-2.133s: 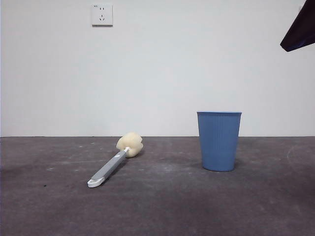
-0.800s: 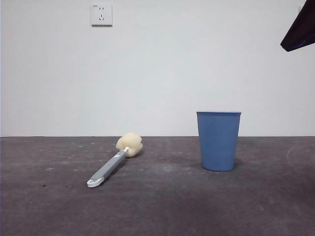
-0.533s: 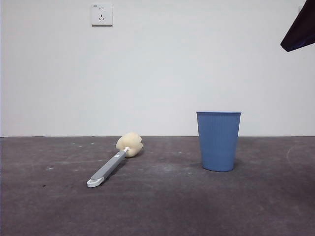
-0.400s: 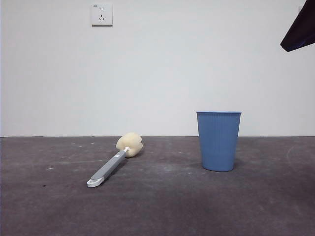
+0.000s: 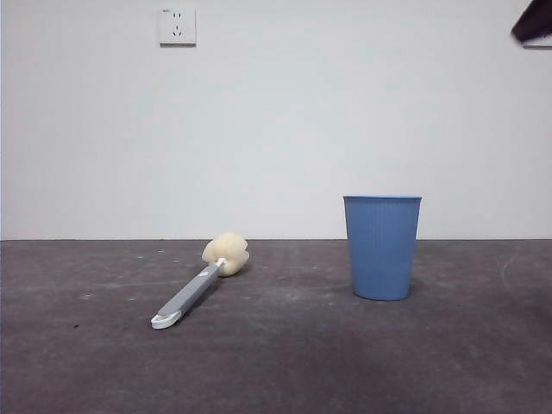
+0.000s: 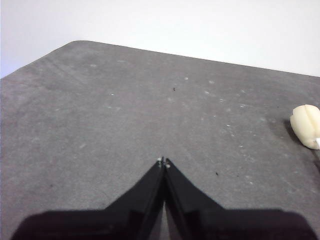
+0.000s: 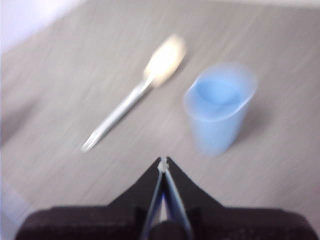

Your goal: Pick up the cup brush,pick up the cup,insert the brush into the cup,clean the cup,put the cup brush back,put the cup back to the fixed position on the table

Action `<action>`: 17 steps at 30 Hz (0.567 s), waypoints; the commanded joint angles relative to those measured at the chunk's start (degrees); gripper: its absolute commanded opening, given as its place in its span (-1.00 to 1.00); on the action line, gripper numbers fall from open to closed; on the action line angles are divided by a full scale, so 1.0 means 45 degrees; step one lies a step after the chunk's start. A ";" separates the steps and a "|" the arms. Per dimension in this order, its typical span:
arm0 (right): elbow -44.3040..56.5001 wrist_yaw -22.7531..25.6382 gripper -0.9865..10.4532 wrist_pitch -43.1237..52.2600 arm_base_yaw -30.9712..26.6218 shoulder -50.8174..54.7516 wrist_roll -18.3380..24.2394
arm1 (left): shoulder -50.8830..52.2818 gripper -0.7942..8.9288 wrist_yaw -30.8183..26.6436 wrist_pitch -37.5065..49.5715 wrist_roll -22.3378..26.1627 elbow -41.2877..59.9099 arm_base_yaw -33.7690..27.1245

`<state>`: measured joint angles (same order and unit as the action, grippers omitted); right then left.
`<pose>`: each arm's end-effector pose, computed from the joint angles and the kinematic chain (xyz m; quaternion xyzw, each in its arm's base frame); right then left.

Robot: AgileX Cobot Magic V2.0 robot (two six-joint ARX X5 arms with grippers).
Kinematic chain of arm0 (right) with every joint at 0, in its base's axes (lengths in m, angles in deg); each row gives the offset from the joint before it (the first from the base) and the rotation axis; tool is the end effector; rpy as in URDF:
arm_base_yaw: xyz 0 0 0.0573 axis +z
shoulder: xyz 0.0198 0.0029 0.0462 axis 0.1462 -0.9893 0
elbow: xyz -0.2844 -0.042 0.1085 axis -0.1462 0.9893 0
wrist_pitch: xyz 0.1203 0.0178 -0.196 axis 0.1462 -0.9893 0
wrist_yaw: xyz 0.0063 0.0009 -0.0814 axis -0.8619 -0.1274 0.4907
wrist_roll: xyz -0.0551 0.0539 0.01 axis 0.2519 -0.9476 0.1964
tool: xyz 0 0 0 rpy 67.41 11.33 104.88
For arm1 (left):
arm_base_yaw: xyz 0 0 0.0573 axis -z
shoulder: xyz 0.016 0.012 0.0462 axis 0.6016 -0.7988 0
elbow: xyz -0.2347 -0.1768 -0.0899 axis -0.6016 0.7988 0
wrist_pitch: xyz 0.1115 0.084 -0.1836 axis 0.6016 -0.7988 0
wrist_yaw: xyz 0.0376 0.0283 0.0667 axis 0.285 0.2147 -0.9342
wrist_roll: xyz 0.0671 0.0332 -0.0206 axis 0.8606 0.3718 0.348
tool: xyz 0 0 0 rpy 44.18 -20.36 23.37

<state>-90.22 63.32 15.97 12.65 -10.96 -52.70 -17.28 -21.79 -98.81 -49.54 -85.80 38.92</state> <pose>0.0799 0.0467 0.2948 -0.0129 0.2090 0.2915 0.9334 0.0631 0.0077 0.1465 -0.0804 0.0757 0.0687 0.9915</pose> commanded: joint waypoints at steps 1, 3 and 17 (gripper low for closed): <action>0.1132 0.0039 -0.83 0.0889 -0.1331 0.0908 0.0481 | 0.0034 -0.84 0.0034 0.0044 -0.0078 0.0170 -0.0034; 0.1904 0.0049 -0.83 0.1666 -0.2055 0.1520 0.0491 | 0.0034 -0.84 0.0034 0.0044 -0.0083 0.0170 -0.0034; 0.7407 0.0146 -0.83 0.4410 -0.4357 0.6125 -0.0214 | 0.0034 -0.84 0.0039 0.0044 -0.0083 0.0170 -0.0034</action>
<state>-57.85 63.71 35.16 -6.91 15.81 -52.37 -17.28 -21.79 -98.81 -49.54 -85.80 38.92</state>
